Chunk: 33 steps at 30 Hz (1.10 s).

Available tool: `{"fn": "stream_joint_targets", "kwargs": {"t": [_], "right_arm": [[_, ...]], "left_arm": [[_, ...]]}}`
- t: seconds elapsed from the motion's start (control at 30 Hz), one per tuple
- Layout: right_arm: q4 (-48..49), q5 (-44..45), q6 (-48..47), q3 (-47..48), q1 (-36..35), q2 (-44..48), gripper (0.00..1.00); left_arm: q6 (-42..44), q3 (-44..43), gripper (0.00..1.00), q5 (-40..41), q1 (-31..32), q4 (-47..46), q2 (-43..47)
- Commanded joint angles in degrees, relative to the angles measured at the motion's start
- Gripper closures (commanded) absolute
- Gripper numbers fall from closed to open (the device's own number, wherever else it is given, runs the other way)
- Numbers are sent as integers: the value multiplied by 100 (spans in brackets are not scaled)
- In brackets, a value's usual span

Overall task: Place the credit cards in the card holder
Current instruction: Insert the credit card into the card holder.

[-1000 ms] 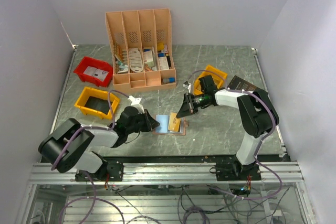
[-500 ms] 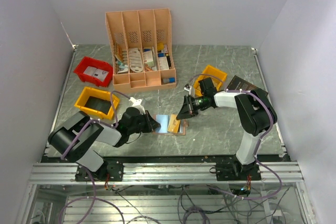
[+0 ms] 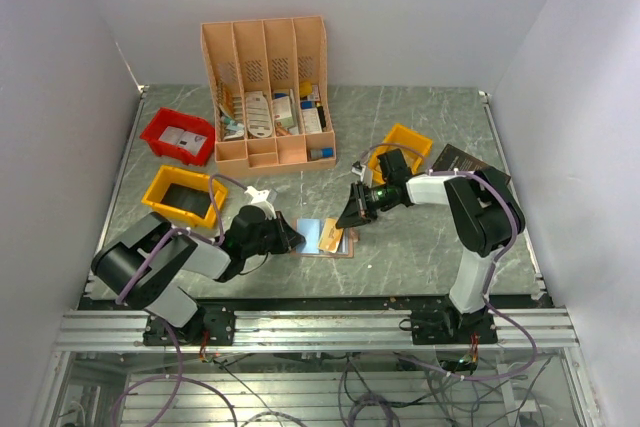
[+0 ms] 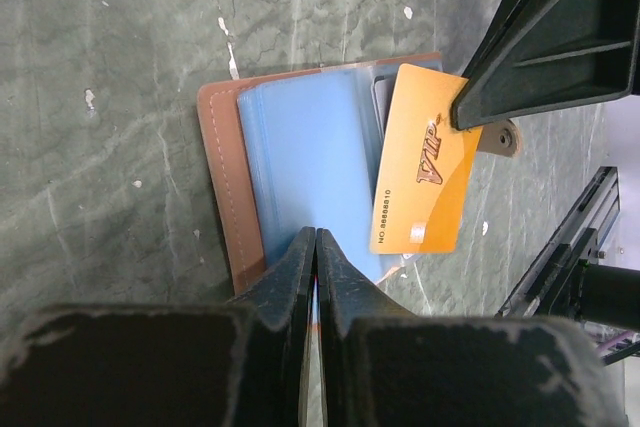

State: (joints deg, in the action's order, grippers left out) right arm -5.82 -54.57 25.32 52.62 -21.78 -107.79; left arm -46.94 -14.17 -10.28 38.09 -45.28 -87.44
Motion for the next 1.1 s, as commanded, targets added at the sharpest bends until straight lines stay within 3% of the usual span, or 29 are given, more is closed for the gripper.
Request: {"fn": "stream_joint_targets", "kwargs": {"t": [0.0,0.53,1.07], "right_arm": [[55,114,37,32,-28,-106,100],[-64,36,37,196,-141,-327,100],[-1014,183,-546,951,-194,-732,100]], "left_arm": [[178,65,88,157,-38,223,35],[257,4,88,128,-30,420,174],[384,-141,88,140,-37,672,298]]}}
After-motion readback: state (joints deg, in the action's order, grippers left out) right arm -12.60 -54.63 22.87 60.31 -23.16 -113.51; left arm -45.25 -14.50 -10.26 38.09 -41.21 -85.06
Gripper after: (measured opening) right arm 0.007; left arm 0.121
